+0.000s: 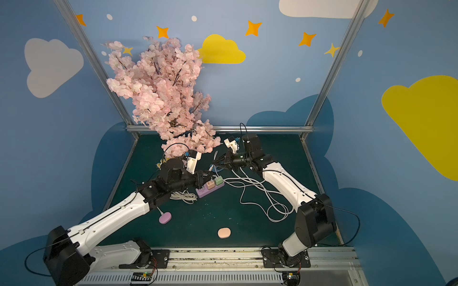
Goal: Charge the bluetooth headset
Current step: Pick up the charging cable from the center of the board.
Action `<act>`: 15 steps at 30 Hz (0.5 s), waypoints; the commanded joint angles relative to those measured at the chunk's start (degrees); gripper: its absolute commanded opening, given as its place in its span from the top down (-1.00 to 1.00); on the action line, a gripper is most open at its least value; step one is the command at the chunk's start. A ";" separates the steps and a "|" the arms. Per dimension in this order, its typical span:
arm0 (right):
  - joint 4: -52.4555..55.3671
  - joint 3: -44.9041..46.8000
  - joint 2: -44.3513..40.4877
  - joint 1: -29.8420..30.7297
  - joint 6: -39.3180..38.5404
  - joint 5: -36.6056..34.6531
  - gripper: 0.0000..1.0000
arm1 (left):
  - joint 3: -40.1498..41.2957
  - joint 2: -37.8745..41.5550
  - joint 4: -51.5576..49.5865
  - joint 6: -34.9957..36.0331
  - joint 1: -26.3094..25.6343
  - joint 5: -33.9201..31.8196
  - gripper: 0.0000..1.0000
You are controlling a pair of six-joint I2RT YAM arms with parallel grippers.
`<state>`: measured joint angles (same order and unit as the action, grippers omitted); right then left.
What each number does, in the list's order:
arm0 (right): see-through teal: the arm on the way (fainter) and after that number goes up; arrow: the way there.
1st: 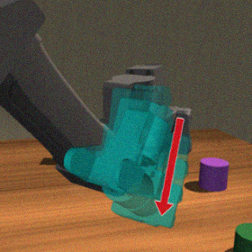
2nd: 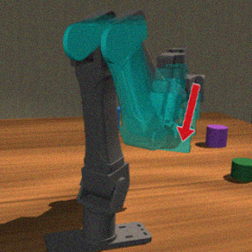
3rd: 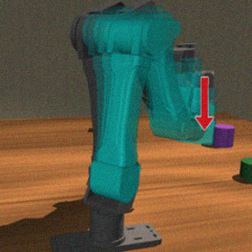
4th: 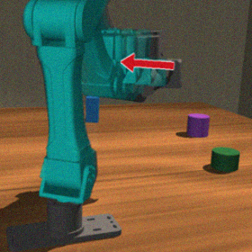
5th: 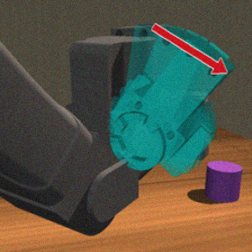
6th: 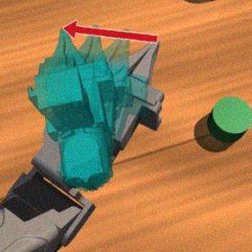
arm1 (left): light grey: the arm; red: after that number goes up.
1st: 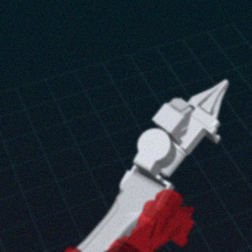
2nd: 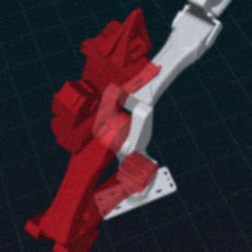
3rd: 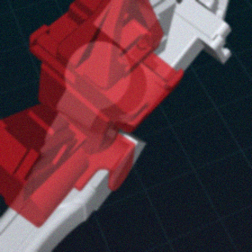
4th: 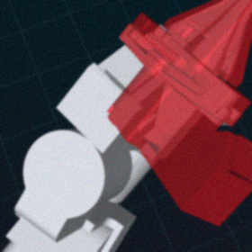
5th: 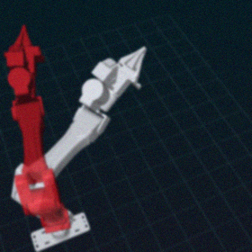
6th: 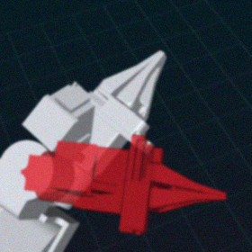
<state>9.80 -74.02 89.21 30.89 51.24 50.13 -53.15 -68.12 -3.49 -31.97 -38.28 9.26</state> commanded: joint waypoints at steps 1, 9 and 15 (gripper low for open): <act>-0.05 0.82 -0.26 0.13 -0.44 0.19 1.00 | -2.05 1.69 1.10 -0.74 1.33 -0.21 0.65; -0.15 0.94 -0.26 0.27 -0.31 0.22 1.00 | -1.87 2.31 2.77 -1.96 2.39 1.60 0.33; -0.34 0.95 -0.26 0.22 -0.27 0.07 1.00 | -1.88 1.84 3.99 -2.25 2.35 3.75 0.31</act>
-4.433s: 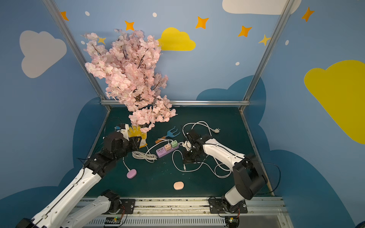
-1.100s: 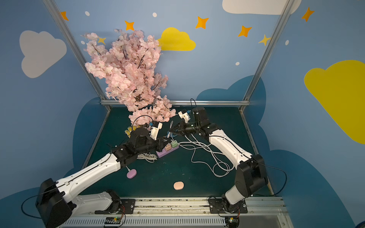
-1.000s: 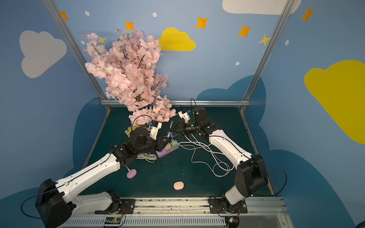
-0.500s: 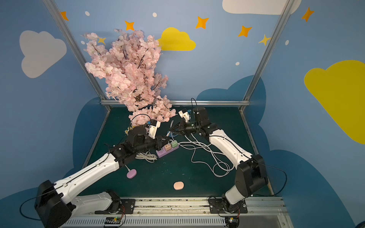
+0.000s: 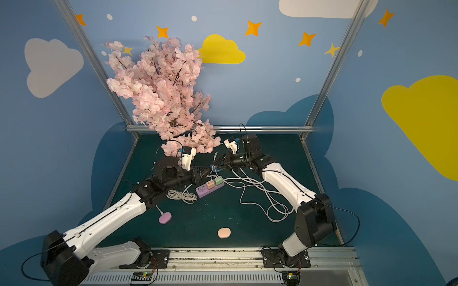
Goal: Charge the bluetooth headset
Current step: Pick up the charging cable from the center of the board.
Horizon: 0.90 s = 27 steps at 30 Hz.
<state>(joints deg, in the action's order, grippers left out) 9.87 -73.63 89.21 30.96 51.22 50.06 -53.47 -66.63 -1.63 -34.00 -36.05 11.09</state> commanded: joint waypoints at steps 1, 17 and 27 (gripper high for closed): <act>-0.39 0.43 -0.20 0.15 -0.25 0.12 1.00 | -1.55 0.35 2.24 -0.23 0.11 3.17 0.28; -1.19 0.34 0.42 0.33 0.41 0.21 1.00 | -1.93 -3.71 2.55 0.45 0.12 5.70 0.41; -1.40 0.68 0.62 0.11 0.15 0.21 1.00 | -2.42 -2.92 1.05 1.30 0.15 4.03 0.93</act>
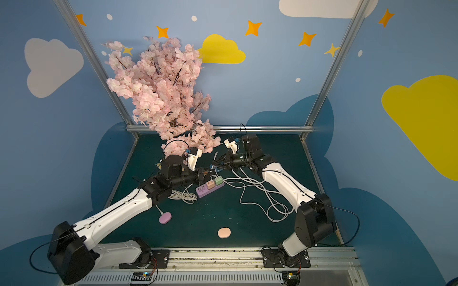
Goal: Charge the bluetooth headset
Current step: Pick up the charging cable from the center of the board.
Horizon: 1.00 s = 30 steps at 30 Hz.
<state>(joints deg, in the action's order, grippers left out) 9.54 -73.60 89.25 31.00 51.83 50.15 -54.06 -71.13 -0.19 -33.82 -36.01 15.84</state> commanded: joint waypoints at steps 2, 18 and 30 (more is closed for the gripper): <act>-1.05 0.84 0.67 0.02 -0.42 0.12 1.00 | -1.84 2.52 -1.12 1.54 0.15 -1.50 0.93; 10.00 2.20 -2.93 -0.22 -14.16 1.30 0.10 | -8.94 3.11 -14.12 7.74 7.91 12.71 0.93; 20.29 7.15 -22.98 3.76 -42.84 -17.02 0.58 | -17.32 -2.53 -27.85 13.90 12.62 33.95 0.93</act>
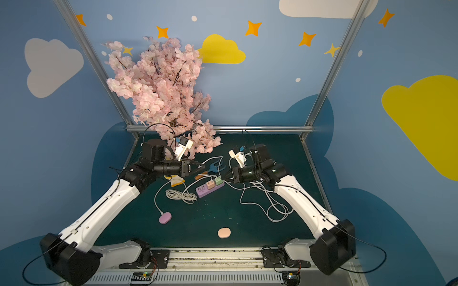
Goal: Charge the bluetooth headset
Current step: Pick up the charging cable from the center of the board.
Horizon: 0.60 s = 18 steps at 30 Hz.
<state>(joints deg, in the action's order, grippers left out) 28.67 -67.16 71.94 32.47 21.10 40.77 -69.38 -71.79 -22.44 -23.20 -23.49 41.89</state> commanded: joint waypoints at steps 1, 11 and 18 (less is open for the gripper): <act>-2.26 2.58 -8.00 3.73 -14.62 -10.63 0.61 | -2.51 -2.41 -6.30 3.62 -0.06 9.42 0.93; -9.92 -0.51 -7.85 8.08 -31.01 -17.19 0.50 | -9.47 -4.58 -19.94 13.22 -3.86 9.47 0.93; -3.76 -7.35 -1.35 12.87 -42.73 -22.48 0.66 | -11.52 -5.47 -24.56 16.67 -5.70 7.12 0.93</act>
<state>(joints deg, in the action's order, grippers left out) 21.19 -71.85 70.15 44.07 -14.44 21.08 -79.85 -76.90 -43.07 -9.91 -28.97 49.23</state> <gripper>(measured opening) 0.184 0.075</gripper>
